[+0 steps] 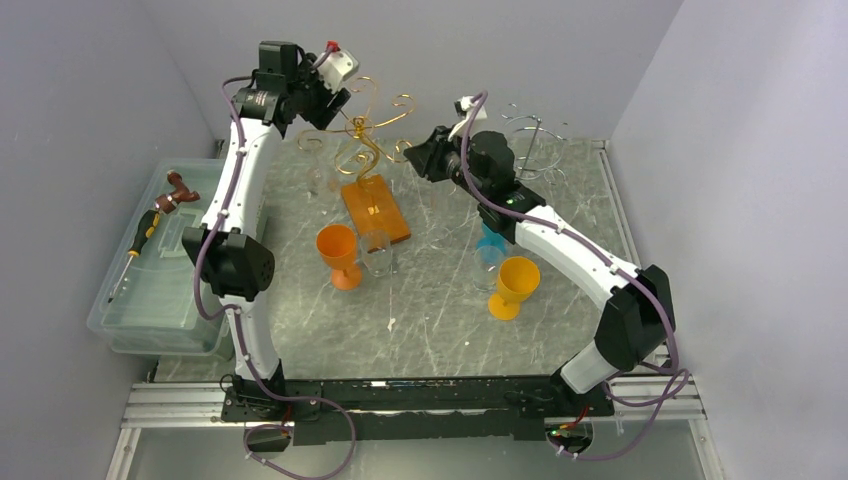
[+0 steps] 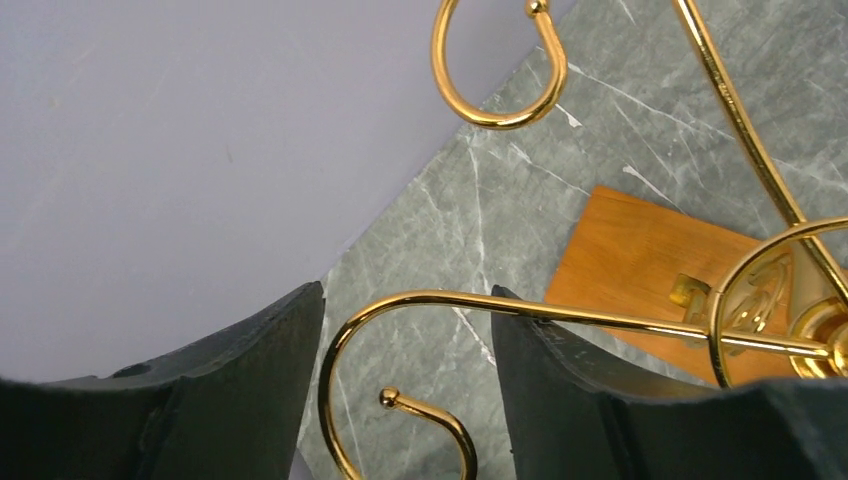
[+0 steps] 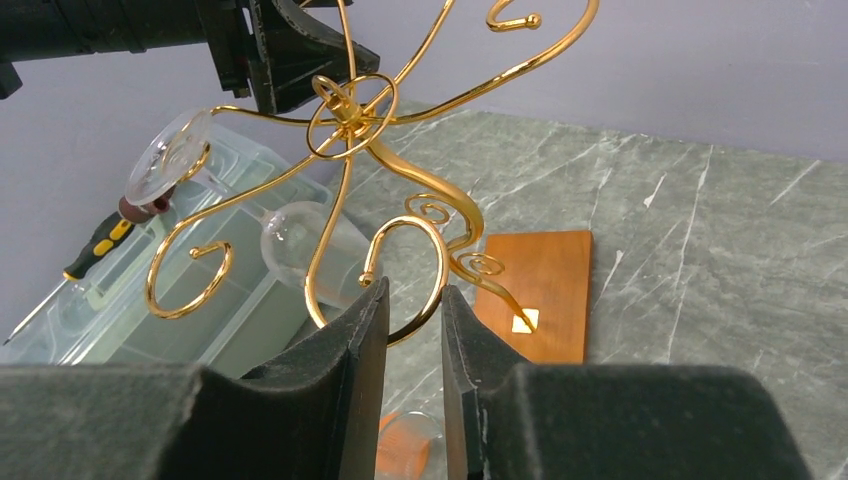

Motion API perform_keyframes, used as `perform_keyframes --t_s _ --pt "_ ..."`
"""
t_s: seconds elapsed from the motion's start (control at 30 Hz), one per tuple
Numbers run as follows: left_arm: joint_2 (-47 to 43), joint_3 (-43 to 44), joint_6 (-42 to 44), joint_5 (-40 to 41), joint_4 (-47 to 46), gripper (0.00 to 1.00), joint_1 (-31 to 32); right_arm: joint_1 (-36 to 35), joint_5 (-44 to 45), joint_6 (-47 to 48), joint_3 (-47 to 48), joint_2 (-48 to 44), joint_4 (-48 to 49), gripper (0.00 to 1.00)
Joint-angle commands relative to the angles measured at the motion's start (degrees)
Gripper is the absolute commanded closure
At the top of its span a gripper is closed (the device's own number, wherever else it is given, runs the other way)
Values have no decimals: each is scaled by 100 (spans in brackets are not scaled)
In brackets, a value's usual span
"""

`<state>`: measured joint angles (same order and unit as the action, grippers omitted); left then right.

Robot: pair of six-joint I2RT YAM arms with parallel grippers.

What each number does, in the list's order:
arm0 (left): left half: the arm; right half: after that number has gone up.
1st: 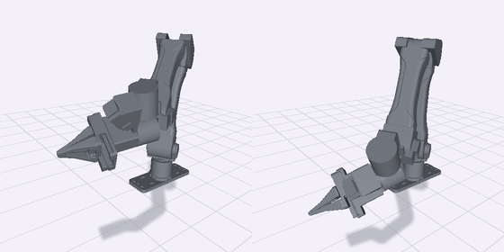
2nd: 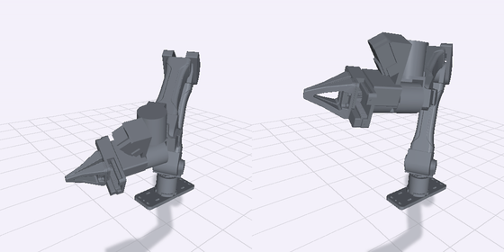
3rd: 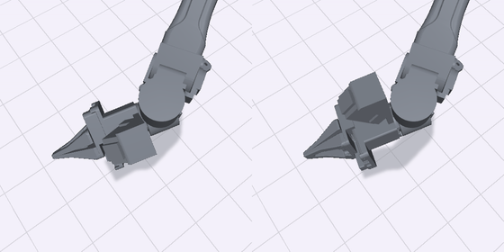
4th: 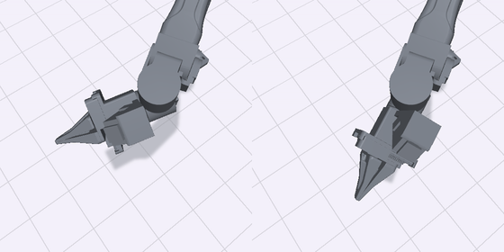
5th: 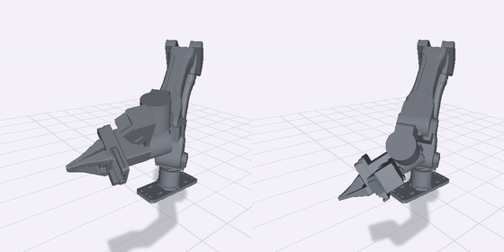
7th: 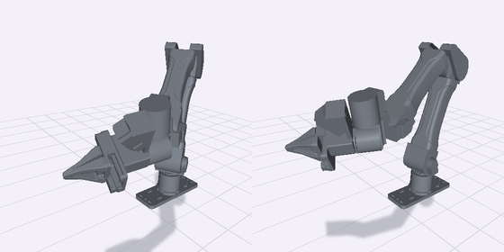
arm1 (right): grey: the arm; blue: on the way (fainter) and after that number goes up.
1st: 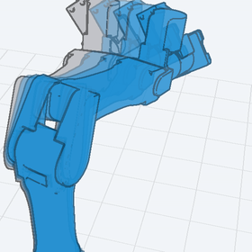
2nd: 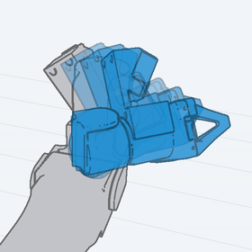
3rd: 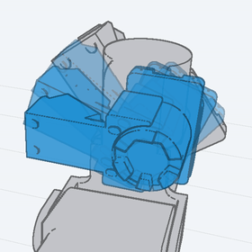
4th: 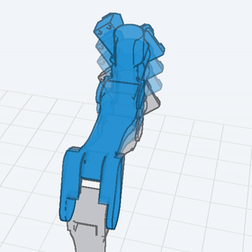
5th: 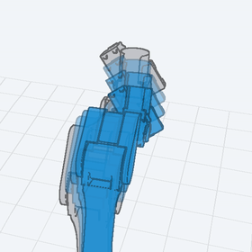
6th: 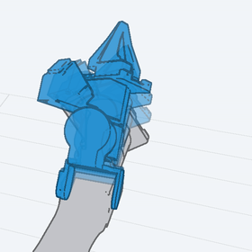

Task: Place the wine glass upside down on the wine glass rack
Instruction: Adjust the wine rack at the center of the board.

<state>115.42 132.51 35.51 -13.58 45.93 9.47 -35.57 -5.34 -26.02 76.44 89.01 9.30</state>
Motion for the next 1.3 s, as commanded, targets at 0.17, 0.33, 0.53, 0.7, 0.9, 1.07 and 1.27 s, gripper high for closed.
perform_keyframes --t_s 0.17,0.33,0.53,0.7,0.9,1.07,1.27 --pt "-265 -232 -22 84 -1138 17 186 -253 -75 -86 -153 249 -904 83" --pt "-560 -565 60 389 -1733 8 186 -232 88 -101 19 292 -1144 77" --pt "-782 -915 110 799 -2297 3 186 -205 174 -79 242 292 -1237 69" --pt "-882 -1065 148 908 -2464 3 178 -171 189 -87 359 277 -1254 61" --pt "-954 -1176 273 1003 -2616 2 169 -127 209 -8 595 277 -1355 55" --pt "-1014 -1379 396 1316 -2822 1 169 -53 181 83 856 305 -1517 52" --pt "-1035 -1592 540 1650 -3058 1 138 40 146 141 964 263 -1583 51"
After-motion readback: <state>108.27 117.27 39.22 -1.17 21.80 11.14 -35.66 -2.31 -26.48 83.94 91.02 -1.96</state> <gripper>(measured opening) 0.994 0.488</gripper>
